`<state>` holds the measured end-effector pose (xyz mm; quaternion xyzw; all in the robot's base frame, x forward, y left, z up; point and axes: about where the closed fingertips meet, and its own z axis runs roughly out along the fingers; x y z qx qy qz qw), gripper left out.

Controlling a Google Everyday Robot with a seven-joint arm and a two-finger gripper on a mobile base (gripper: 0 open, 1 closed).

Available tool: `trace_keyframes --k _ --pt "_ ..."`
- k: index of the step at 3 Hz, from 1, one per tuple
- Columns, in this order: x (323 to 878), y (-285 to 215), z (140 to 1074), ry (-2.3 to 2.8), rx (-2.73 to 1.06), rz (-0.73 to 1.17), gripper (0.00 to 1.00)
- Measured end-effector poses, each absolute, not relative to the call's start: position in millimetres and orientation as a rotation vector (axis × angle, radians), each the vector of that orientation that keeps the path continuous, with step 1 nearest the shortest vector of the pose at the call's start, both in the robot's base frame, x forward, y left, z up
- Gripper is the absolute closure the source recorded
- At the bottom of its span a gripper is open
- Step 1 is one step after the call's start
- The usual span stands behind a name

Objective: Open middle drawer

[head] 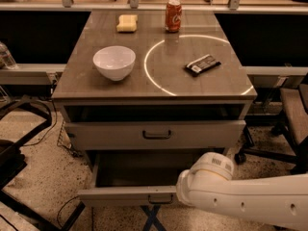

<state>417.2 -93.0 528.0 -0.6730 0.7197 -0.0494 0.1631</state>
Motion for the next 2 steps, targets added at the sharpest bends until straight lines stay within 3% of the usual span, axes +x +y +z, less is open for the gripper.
trace_keyframes --k 2 --pt "511.5 -144.3 516.5 2.101 -1.8 -0.262 1.0"
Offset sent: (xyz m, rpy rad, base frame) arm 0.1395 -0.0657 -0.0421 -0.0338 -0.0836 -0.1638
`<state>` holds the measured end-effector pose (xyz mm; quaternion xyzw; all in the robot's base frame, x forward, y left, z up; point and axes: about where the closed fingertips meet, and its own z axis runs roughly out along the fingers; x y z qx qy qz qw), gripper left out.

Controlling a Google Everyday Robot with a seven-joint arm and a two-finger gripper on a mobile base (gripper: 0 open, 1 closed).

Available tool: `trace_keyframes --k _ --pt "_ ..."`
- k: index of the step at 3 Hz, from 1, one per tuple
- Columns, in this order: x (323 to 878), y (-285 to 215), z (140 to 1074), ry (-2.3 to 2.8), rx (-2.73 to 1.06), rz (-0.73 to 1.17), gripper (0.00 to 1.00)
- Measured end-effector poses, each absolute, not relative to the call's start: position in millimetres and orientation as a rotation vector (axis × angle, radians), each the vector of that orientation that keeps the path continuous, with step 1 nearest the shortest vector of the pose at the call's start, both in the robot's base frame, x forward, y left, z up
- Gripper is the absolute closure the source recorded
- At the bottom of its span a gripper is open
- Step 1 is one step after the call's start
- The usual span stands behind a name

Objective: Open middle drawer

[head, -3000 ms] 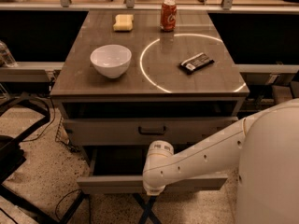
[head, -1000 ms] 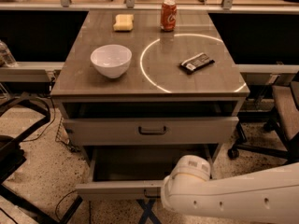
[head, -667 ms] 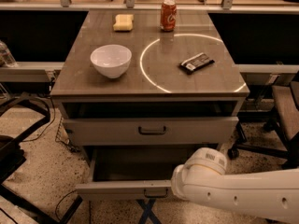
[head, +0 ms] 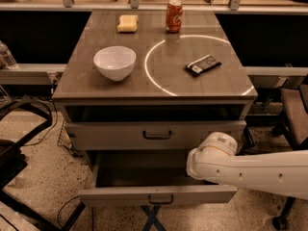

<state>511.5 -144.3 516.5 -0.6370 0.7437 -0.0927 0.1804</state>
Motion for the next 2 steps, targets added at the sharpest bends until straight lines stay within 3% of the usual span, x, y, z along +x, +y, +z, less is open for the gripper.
trace_keyframes --k 2 --pt "546.1 -148.6 459.8 2.155 -1.74 -0.199 1.0"
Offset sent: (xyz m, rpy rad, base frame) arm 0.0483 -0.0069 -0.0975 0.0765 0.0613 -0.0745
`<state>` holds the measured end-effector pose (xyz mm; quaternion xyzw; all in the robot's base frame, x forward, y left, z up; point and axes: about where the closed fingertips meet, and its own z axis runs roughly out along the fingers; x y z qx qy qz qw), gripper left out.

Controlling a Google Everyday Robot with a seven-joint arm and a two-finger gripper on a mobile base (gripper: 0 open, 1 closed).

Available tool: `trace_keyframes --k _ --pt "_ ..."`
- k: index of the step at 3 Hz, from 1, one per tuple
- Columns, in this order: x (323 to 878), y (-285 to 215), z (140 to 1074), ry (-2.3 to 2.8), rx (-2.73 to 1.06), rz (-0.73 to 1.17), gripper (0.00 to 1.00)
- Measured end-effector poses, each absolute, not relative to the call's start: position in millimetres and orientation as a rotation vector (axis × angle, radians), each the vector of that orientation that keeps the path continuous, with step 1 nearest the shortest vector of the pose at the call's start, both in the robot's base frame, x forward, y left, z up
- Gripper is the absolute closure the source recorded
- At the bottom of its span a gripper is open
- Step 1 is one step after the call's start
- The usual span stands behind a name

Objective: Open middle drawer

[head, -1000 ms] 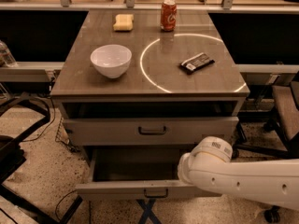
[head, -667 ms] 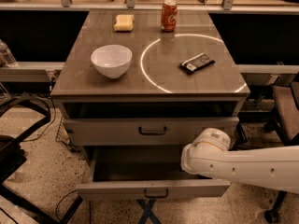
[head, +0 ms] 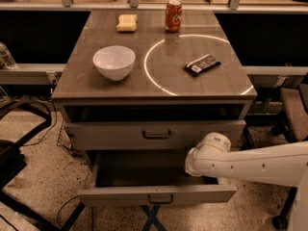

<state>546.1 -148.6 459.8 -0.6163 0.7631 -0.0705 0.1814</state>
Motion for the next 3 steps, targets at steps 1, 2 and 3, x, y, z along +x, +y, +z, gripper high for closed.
trace_keyframes --k 1,2,3 --pt "538.1 -154.4 424.1 2.201 -1.734 -0.137 1.0" --pt "513.8 -155.2 380.1 2.252 -1.766 -0.037 1.0" --pt "508.4 -155.5 373.2 2.261 -1.771 -0.018 1.0"
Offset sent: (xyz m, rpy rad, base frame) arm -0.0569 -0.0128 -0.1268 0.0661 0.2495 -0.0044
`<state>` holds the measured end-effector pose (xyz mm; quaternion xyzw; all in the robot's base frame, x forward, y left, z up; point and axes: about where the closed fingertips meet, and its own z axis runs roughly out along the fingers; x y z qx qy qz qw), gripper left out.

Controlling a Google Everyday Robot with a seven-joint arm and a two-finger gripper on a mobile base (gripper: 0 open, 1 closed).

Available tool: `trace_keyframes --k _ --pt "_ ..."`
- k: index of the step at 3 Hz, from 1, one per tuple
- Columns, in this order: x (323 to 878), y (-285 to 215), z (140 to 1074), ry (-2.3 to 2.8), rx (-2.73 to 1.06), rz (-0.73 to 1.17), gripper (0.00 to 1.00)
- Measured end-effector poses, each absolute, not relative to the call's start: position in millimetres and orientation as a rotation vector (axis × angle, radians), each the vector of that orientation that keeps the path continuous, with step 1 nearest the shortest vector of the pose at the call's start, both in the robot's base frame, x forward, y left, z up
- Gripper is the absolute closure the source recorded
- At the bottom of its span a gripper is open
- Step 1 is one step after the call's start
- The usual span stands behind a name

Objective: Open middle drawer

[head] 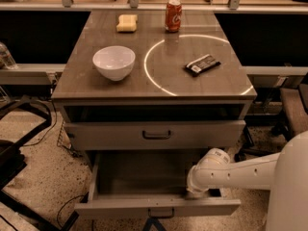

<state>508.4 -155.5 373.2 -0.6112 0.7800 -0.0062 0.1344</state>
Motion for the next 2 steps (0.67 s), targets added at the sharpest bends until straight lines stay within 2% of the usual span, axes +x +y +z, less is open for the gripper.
trace_keyframes --k 2 --pt "435.1 -152.8 366.0 2.277 -1.821 0.05 1.0"
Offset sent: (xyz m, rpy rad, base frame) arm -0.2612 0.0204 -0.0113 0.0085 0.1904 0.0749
